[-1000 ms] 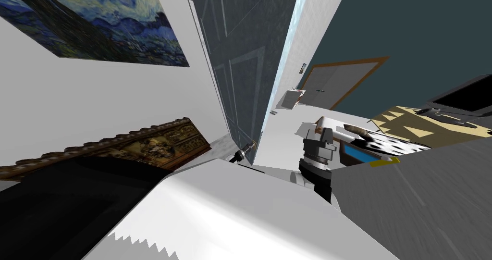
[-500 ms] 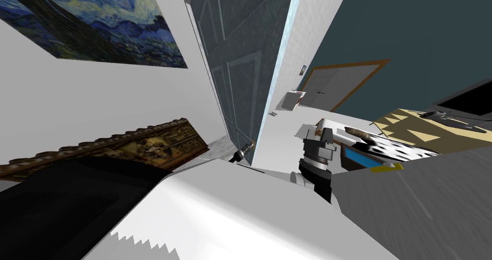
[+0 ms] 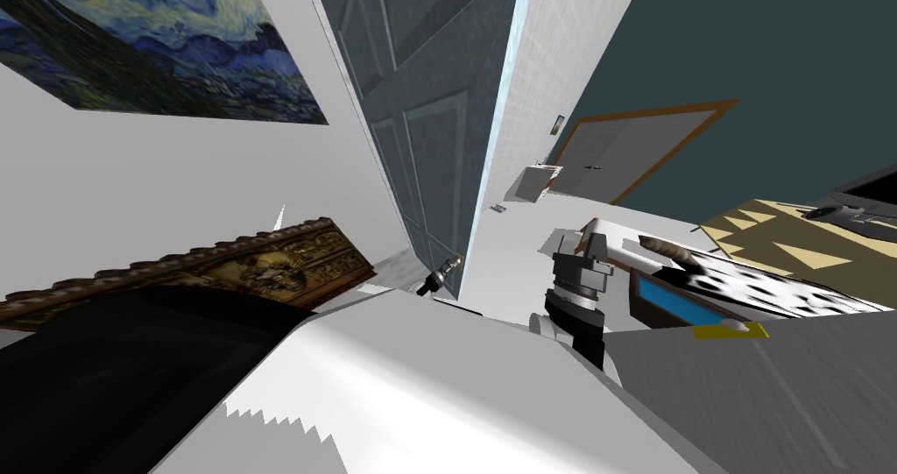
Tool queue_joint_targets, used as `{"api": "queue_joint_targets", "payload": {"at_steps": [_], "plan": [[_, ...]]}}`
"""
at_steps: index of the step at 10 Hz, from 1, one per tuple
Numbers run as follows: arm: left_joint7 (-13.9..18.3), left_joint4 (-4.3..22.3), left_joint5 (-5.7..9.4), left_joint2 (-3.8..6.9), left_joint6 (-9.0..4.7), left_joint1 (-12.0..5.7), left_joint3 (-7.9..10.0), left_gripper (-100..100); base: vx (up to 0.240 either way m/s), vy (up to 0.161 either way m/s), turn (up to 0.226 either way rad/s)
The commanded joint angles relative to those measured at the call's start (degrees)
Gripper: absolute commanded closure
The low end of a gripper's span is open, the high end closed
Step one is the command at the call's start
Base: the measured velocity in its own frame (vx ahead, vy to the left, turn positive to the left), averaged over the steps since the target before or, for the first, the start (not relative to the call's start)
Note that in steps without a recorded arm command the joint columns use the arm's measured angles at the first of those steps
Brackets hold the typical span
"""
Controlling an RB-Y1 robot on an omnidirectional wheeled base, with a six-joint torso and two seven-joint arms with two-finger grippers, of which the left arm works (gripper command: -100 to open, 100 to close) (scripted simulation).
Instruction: Push the door open
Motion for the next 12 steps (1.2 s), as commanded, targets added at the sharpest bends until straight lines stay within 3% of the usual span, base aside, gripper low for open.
{"api": "queue_joint_targets", "payload": {"at_steps": [1,6,7,12], "plan": [[-0.54,0.66,0.55,0.34,-0.17,-0.74,1.81,100,0.124,-0.139,0.065],[-1.78,1.55,1.26,-0.07,0.23,-1.31,5.5,100,0.118,-0.122,0.088],[-1.5,3.3,1.2,-0.26,-0.63,-2.05,4.84,-100,-0.061,-0.055,0.072],[-0.77,2.73,1.15,-0.4,-0.04,-2.26,4.46,-100,-0.191,0.057,0.014]]}}
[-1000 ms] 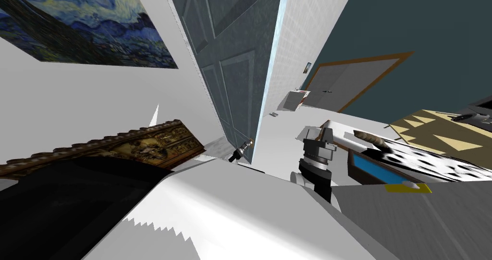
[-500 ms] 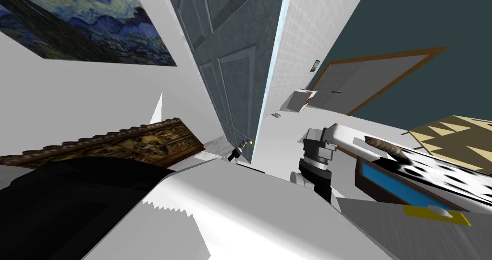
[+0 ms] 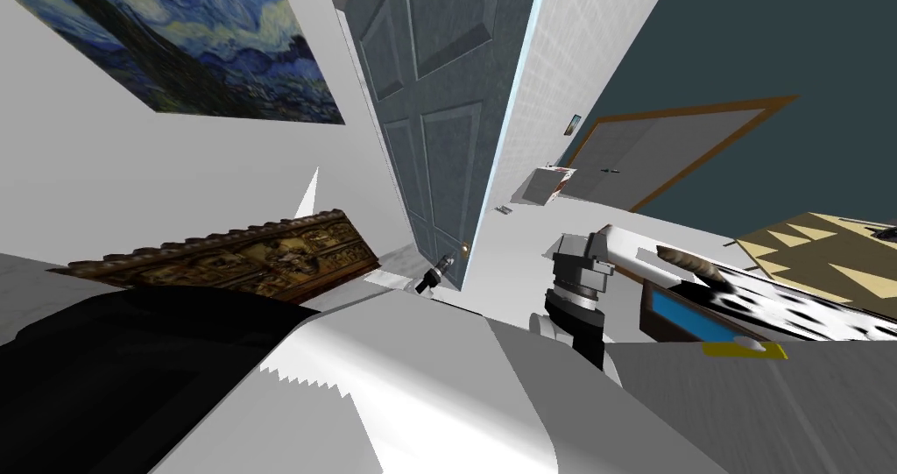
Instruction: Push the door open
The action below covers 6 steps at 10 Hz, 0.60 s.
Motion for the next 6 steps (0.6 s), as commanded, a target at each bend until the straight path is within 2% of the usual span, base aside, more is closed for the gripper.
{"api": "queue_joint_targets", "payload": {"at_steps": [1,2,3,6], "plan": [[0.42,-0.52,-0.04,-0.24,0.44,-0.01,-0.23,-100,-0.217,0.058,0.03],[0.61,-0.66,-0.05,-0.46,0.59,-0.06,-0.32,-100,-0.214,0.047,0.026],[0.43,-0.76,-0.06,-0.36,0.61,0.06,-0.27,-100,-0.096,0.019,-0.001],[-0.04,-0.48,0.1,-0.12,0.32,0.08,0.09,-100,0.126,-0.063,-0.023]]}}
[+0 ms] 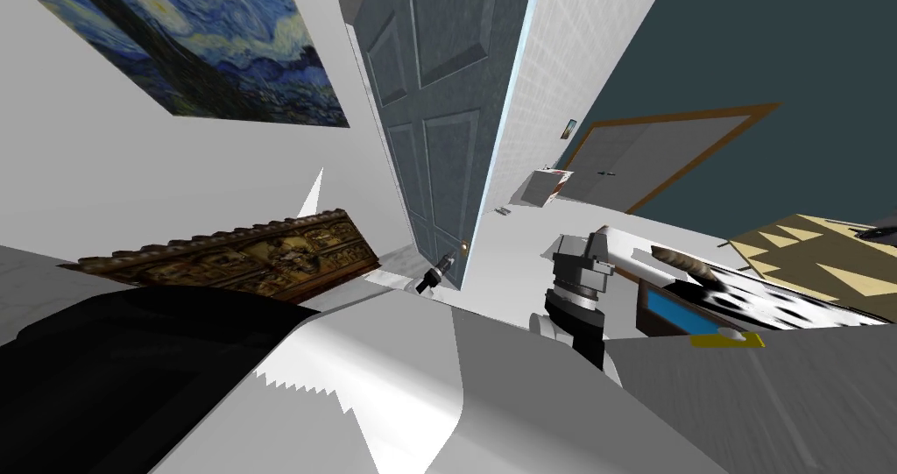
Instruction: Push the door open
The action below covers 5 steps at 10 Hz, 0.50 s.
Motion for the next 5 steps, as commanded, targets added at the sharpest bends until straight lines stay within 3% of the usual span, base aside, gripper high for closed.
{"api": "queue_joint_targets", "payload": {"at_steps": [1,5], "plan": [[-0.31,0.15,0.09,-0.04,-0.22,-0.02,0.22,-100,0.209,-0.092,-0.028],[-1.05,0.51,0.33,-1.03,-0.69,0.03,0.77,-100,0.214,-0.113,-0.021]]}}
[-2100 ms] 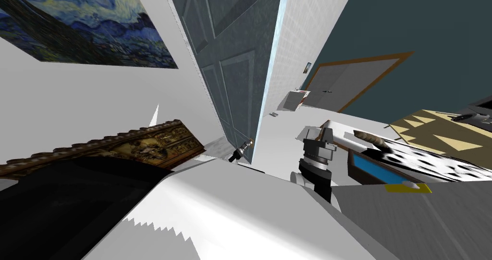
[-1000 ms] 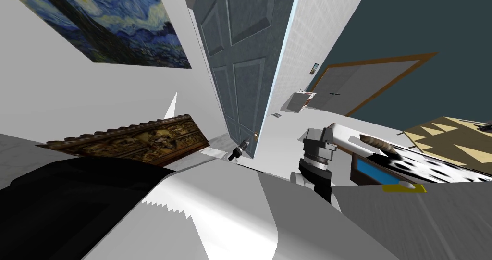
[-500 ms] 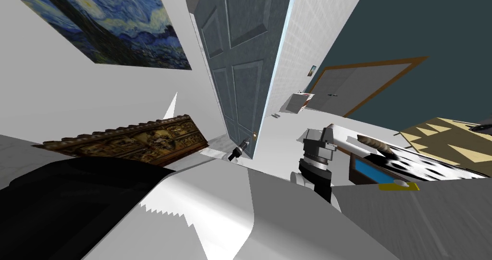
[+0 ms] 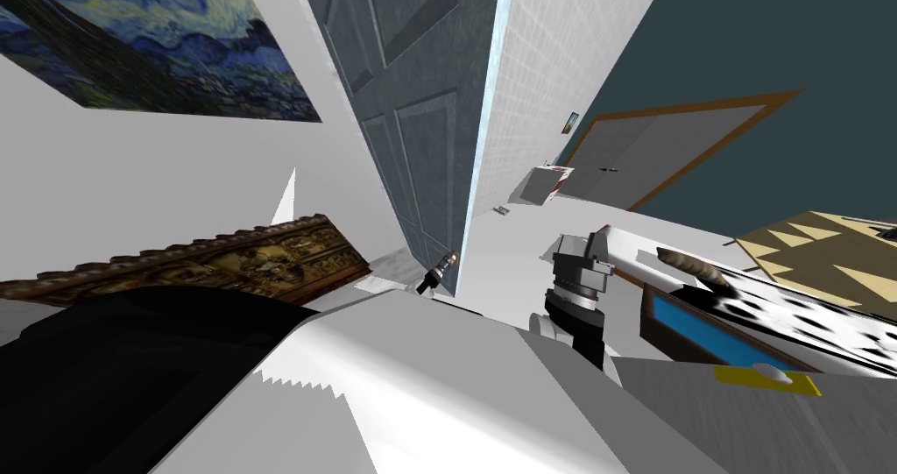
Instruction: Push the door open
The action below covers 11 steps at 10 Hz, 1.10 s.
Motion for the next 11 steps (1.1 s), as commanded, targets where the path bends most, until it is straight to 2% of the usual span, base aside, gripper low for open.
{"api": "queue_joint_targets", "payload": {"at_steps": [1,2,7,11], "plan": [[0.0,0.0,0.0,0.0,0.0,0.0,0.0,-100,0.067,-0.038,0.014],[0.0,0.0,0.0,0.0,0.0,0.0,0.0,100,-0.012,0.003,-0.01],[0.0,0.0,0.0,0.0,0.0,0.0,0.0,100,-0.012,0.007,-0.002],[-1.1,0.38,1.19,0.92,0.34,-0.08,2.3,100,0.147,-0.103,0.035]]}}
